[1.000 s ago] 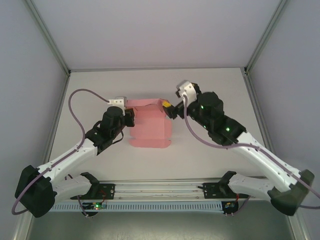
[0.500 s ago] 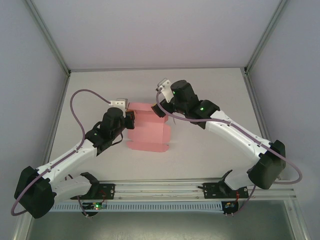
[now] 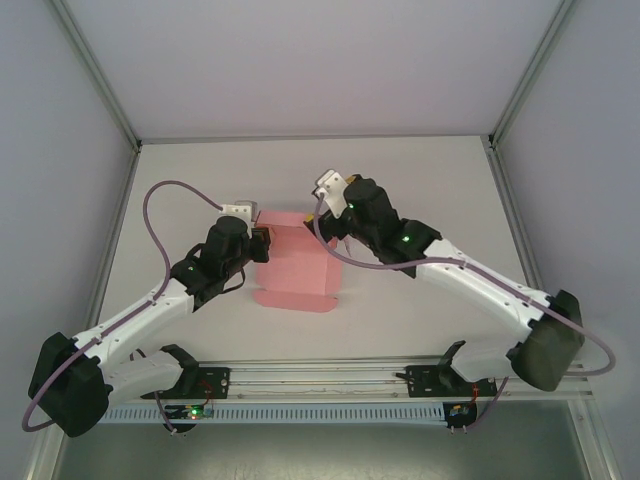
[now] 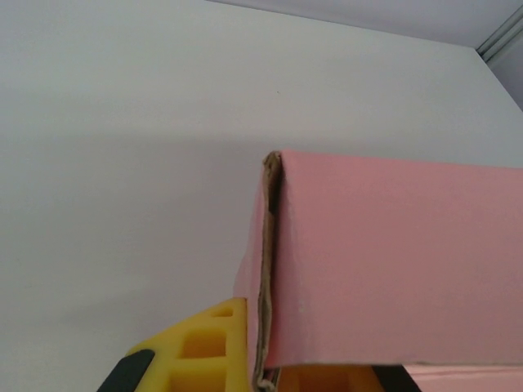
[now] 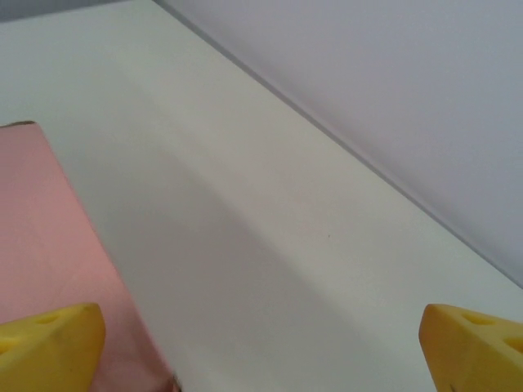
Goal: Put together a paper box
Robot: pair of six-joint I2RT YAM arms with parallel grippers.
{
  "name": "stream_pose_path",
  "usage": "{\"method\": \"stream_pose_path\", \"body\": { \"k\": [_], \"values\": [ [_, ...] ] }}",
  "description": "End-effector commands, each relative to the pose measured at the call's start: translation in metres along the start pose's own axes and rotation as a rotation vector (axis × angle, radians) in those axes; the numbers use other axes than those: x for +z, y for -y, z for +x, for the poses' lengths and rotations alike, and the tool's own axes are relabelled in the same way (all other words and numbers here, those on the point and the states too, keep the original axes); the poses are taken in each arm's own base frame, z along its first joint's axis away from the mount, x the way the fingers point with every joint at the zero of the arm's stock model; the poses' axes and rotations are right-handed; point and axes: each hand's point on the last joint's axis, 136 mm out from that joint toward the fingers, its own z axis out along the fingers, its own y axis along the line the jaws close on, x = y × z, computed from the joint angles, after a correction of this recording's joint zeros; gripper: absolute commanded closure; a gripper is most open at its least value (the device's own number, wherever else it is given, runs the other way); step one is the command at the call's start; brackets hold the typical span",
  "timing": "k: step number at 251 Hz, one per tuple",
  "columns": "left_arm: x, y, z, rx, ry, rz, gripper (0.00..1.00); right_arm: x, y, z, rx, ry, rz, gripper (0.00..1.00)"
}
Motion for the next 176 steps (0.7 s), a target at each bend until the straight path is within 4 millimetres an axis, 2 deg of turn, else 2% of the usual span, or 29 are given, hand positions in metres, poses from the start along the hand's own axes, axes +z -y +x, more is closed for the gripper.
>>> {"method": "stream_pose_path", "body": {
  "k": [1, 19, 39, 62, 76, 94, 114, 131, 176],
  "values": [
    [-0.003, 0.009, -0.029, -0.001, 0.095, 0.030, 1.00, -0.036, 0.010, -0.009, 0.054, 0.076, -0.054, 0.02],
    [0.002, 0.007, -0.022, 0.014, 0.067, 0.023, 1.00, -0.055, 0.032, -0.008, 0.180, 0.098, -0.066, 0.02],
    [0.004, 0.008, -0.017, 0.025, 0.047, 0.032, 1.00, -0.070, 0.057, 0.003, 0.324, 0.125, -0.081, 0.02],
    [0.004, 0.011, -0.017, 0.025, 0.044, 0.050, 1.00, -0.076, 0.062, 0.021, 0.395, 0.132, -0.172, 0.08],
    [0.002, 0.013, -0.020, 0.026, 0.055, 0.059, 1.00, -0.073, 0.058, 0.033, 0.420, 0.120, -0.240, 0.12],
    [-0.001, 0.014, -0.024, 0.026, 0.071, 0.062, 1.00, -0.063, 0.058, 0.055, 0.481, 0.061, -0.261, 0.25],
    [-0.005, 0.017, -0.027, 0.028, 0.083, 0.078, 1.00, -0.056, 0.038, 0.069, 0.463, 0.031, -0.390, 0.27],
    [-0.006, 0.020, -0.030, 0.028, 0.092, 0.093, 1.00, -0.057, 0.017, 0.068, 0.411, 0.053, -0.528, 0.29],
    [-0.006, 0.028, -0.029, 0.034, 0.081, 0.136, 1.00, -0.052, -0.003, 0.058, 0.305, 0.109, -0.685, 0.36]
  ]
}}
